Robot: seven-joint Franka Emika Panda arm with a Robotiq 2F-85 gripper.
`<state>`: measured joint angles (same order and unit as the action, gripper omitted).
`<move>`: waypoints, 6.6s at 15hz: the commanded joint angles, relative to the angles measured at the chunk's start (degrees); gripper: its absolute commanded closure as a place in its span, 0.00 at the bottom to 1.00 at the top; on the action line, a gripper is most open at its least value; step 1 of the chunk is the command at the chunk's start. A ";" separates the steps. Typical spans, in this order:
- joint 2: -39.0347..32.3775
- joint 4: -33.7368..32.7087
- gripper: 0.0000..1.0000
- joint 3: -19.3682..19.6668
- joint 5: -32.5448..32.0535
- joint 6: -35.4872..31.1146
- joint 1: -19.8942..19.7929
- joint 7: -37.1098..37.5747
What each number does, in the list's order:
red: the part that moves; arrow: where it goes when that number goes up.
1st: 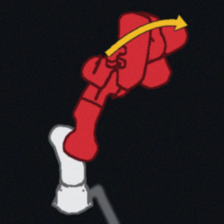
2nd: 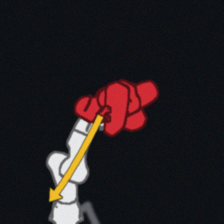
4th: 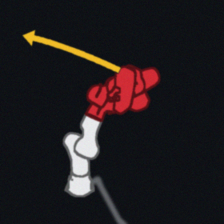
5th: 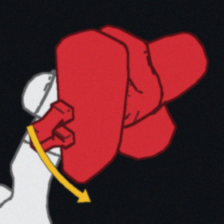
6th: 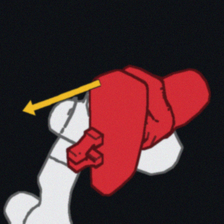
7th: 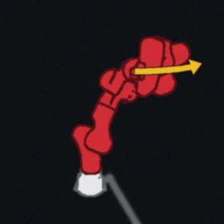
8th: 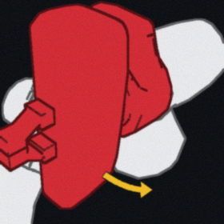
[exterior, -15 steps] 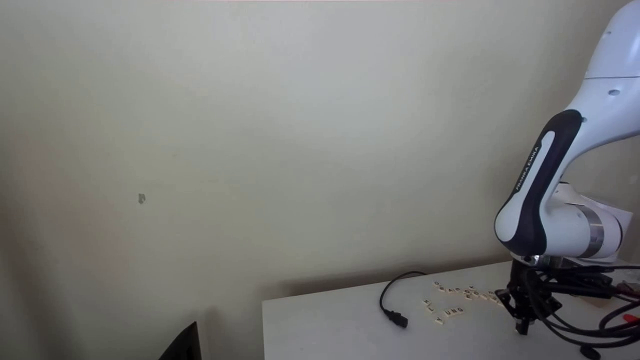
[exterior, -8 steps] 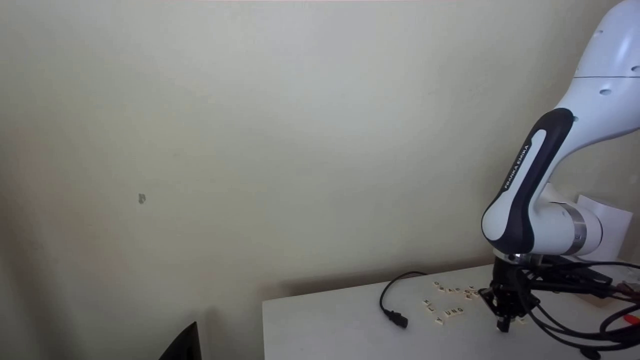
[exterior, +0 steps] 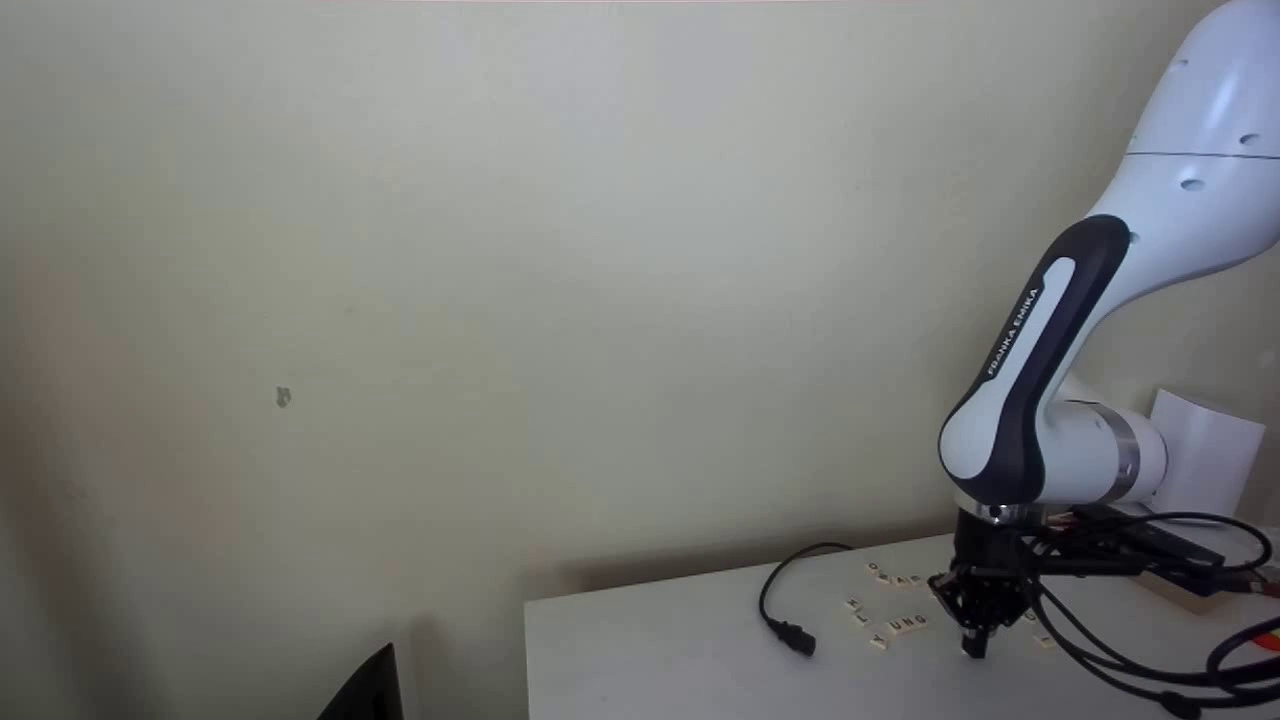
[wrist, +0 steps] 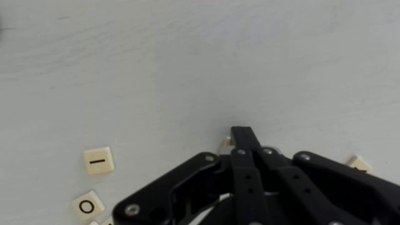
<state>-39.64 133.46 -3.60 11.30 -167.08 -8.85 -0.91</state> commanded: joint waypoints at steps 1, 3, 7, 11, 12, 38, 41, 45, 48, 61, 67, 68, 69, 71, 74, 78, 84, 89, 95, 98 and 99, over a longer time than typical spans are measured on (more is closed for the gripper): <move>-2.69 -2.75 1.00 -0.80 -2.23 1.26 0.79 -1.11; -2.84 -2.95 1.00 -1.41 -2.24 1.07 0.84 -1.74; -3.14 -3.22 1.00 -2.34 -2.56 0.97 1.12 -3.06; -3.27 -3.55 1.00 -2.83 -3.13 1.06 1.46 -4.15; -3.31 -3.72 1.00 -2.71 -3.34 1.15 1.78 -4.24; -5.20 -9.15 1.00 -2.33 -7.03 4.76 4.94 -6.69; -5.39 -9.49 1.00 -2.30 -7.35 4.79 4.75 -7.28; -5.60 -9.94 1.00 -2.28 -7.77 4.97 4.81 -7.83; -5.81 -10.48 1.00 -2.20 -8.01 5.37 4.76 -8.26; -6.89 -13.72 1.00 -2.25 -9.29 8.29 6.76 -8.33; -7.79 -16.10 1.00 -1.91 -9.02 10.67 6.96 -8.10; -7.95 -16.50 1.00 -1.83 -8.95 11.10 6.90 -8.07; -8.06 -16.81 1.00 -1.76 -8.90 11.43 6.86 -8.06; -8.32 -17.37 1.00 -1.63 -8.83 11.90 6.78 -8.01; -8.83 -18.38 1.00 -1.43 -8.66 12.32 6.65 -7.88; -9.57 -19.75 1.00 -1.29 -8.40 12.85 6.21 -7.92; -10.76 -21.77 1.00 -1.32 -7.88 13.55 5.75 -7.49; -11.04 -22.78 1.00 -0.85 -8.89 16.68 6.35 -7.67; -11.25 -23.60 1.00 -0.78 -8.69 19.79 6.44 -7.79; -11.05 -23.03 1.00 -0.94 -8.40 19.86 6.54 -7.49; -11.02 -22.89 1.00 -0.91 -8.41 19.83 6.59 -7.44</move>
<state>-47.49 111.42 -4.89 3.66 -147.72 -2.83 -8.92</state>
